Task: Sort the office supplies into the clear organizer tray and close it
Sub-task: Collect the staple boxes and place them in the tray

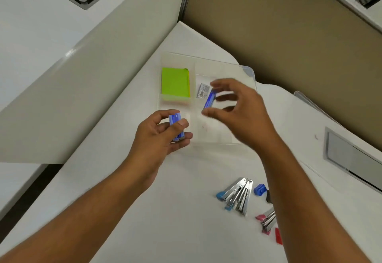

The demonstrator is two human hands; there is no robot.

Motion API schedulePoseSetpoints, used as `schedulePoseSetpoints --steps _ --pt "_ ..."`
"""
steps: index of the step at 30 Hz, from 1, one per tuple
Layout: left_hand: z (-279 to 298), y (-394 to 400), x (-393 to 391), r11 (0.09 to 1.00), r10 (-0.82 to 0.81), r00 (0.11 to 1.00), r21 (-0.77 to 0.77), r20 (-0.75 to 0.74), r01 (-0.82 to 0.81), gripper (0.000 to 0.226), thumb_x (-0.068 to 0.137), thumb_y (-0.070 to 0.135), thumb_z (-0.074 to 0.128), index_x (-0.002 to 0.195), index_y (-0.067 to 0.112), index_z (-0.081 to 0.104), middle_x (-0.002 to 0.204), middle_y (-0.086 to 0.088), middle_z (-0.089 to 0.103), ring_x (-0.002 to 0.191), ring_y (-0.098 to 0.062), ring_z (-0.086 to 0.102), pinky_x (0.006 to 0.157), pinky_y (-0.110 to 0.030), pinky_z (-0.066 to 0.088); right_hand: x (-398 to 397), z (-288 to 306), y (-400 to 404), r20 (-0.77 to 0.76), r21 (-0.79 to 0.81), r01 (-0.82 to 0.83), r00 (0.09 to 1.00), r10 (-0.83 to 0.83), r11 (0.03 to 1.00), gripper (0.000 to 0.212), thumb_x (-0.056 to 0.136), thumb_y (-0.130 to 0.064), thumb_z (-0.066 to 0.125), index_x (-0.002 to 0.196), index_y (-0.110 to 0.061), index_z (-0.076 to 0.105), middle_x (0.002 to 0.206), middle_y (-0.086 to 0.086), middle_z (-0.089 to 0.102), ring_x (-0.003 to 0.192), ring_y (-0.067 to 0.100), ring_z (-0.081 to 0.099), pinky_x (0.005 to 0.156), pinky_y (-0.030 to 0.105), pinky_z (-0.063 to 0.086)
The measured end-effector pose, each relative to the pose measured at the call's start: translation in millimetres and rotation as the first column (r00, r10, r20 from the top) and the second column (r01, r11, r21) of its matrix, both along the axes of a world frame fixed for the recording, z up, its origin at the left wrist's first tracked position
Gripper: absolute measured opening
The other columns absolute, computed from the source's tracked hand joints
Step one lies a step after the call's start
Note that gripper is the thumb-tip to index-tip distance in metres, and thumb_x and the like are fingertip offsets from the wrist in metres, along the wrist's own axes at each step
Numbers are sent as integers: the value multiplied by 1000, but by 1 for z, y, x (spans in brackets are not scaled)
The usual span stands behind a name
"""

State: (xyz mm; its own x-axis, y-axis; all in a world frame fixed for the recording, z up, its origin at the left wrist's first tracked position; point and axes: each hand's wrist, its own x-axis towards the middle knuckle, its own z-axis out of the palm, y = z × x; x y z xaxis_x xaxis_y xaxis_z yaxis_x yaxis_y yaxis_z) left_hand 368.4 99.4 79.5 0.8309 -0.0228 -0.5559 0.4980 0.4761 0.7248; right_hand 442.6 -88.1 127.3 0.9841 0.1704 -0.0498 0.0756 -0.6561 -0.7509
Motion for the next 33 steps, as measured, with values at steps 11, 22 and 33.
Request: schedulePoseSetpoints --steps 11,22,33 --pt "0 14 -2 1000 2 1000 26 20 -3 28 92 16 75 119 15 72 109 -17 70 92 -31 79 86 -41 64 22 -12 5 -95 -232 -154 986 135 961 66 73 -24 92 131 -30 63 131 -14 58 109 5 60 85 19 52" --pt "2 0 4 1000 -31 999 -2 32 31 33 93 22 73 123 9 66 102 -18 77 91 -32 79 82 -39 65 -15 -3 6 -113 66 -102 988 109 993 52 71 -17 93 117 -25 69 118 -10 68 100 8 68 72 24 58" --pt "2 6 5 998 46 999 32 17 -47 27 94 23 73 119 12 68 100 -15 65 90 -28 80 87 -40 64 33 13 18 -88 -338 -166 986 145 926 77 71 -30 93 139 -34 57 136 -11 58 116 7 57 92 19 48"
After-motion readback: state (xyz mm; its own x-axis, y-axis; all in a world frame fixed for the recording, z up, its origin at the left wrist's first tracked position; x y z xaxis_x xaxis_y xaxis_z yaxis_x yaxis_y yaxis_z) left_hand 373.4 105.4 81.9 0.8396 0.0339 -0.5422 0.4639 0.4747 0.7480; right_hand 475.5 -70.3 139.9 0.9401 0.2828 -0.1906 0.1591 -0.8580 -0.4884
